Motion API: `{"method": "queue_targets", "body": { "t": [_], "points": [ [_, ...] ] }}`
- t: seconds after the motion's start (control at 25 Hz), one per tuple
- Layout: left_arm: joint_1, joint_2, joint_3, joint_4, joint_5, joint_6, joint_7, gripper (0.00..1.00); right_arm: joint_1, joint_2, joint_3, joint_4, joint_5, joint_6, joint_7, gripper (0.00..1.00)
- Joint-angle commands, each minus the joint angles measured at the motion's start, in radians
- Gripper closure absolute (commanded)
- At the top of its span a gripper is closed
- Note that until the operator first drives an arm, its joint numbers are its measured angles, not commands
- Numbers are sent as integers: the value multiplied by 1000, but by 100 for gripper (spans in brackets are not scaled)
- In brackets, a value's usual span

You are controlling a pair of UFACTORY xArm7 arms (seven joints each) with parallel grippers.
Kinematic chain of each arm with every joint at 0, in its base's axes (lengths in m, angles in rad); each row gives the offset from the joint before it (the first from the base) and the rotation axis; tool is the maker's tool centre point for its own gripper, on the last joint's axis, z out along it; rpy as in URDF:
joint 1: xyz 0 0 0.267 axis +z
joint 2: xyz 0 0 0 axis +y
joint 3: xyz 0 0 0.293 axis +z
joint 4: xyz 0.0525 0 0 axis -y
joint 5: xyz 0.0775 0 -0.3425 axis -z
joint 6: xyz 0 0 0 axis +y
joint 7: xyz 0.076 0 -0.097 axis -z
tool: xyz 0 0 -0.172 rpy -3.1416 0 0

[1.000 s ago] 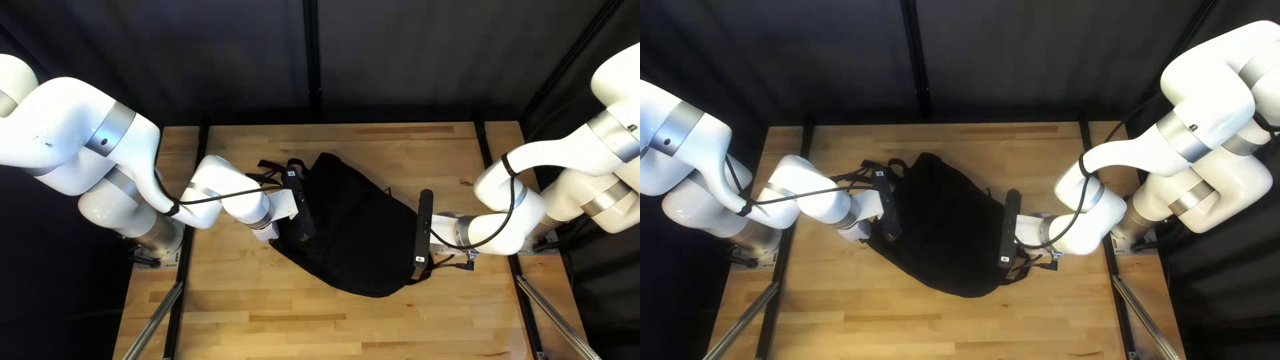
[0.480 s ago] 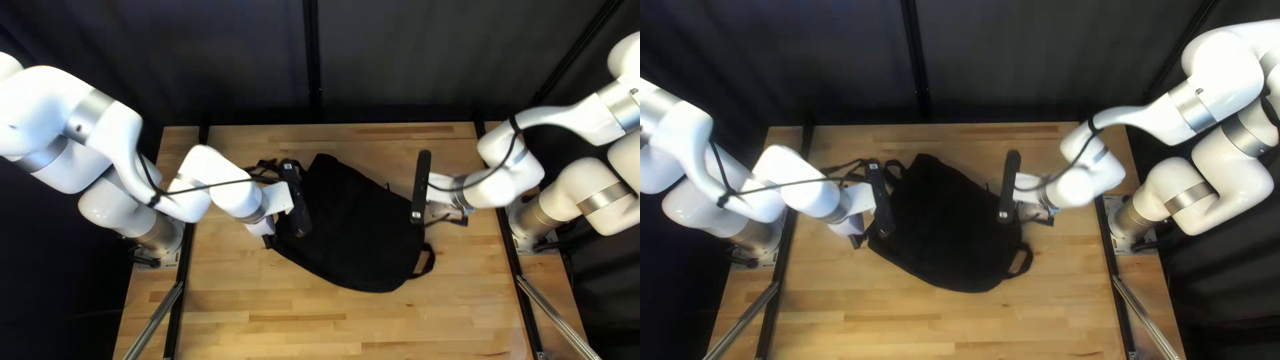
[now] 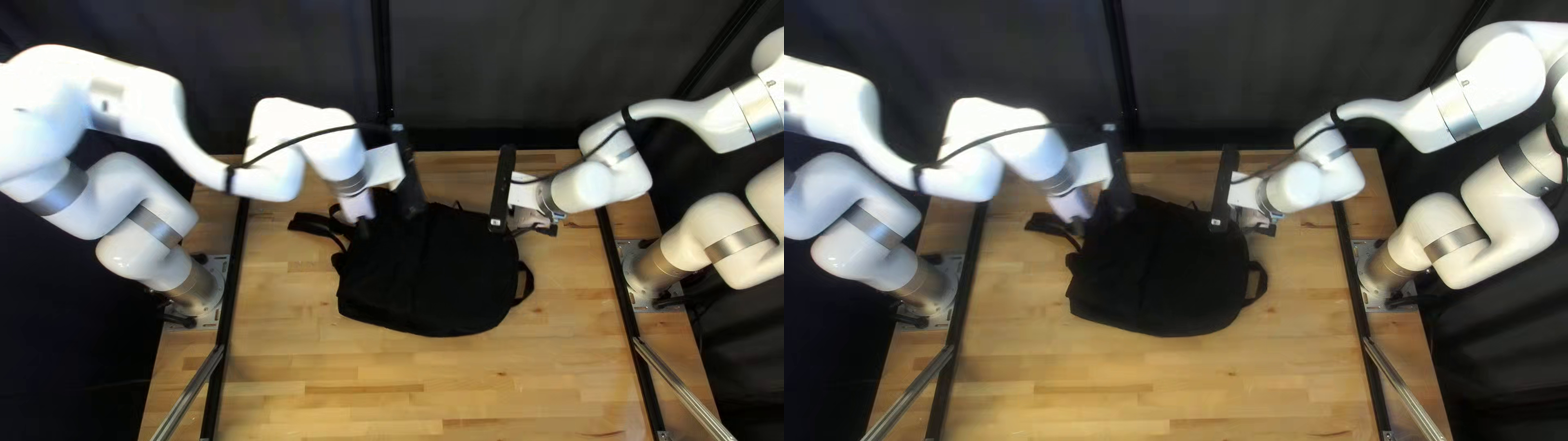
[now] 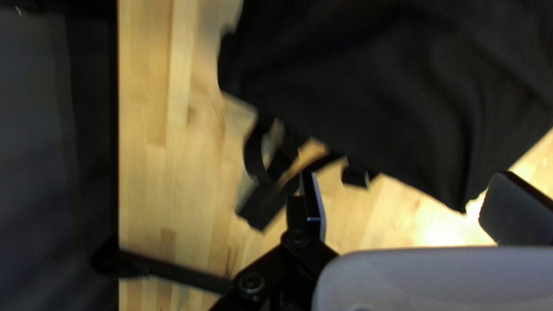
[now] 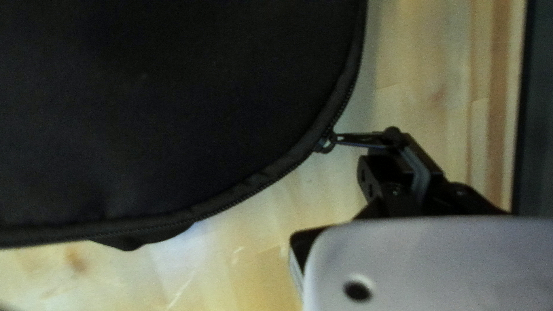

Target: Remove a lunch box from a kids backpack

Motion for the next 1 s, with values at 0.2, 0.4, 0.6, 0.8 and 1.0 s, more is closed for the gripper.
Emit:
{"method": "queue_targets", "body": {
  "t": [0.2, 0.4, 0.6, 0.8, 1.0],
  "points": [
    [23, 173, 111, 14, -187, -212, 147, 0, 6, -17, 36, -31, -20, -4, 47, 100],
    [48, 244, 134, -29, -318, -346, 179, 0, 4, -24, 45, -49, -39, -15, 67, 100],
    [79, 323, 127, 13, -492, -325, 208, 0, 14, -19, 59, -47, -37, -14, 78, 100],
    [76, 320, 127, 23, -496, -304, 201, 0, 14, -21, 74, -67, -55, -24, 109, 100],
    [76, 320, 127, 23, -496, -304, 201, 0, -5, -1, 75, -109, -115, -78, 177, 100]
  ]
}}
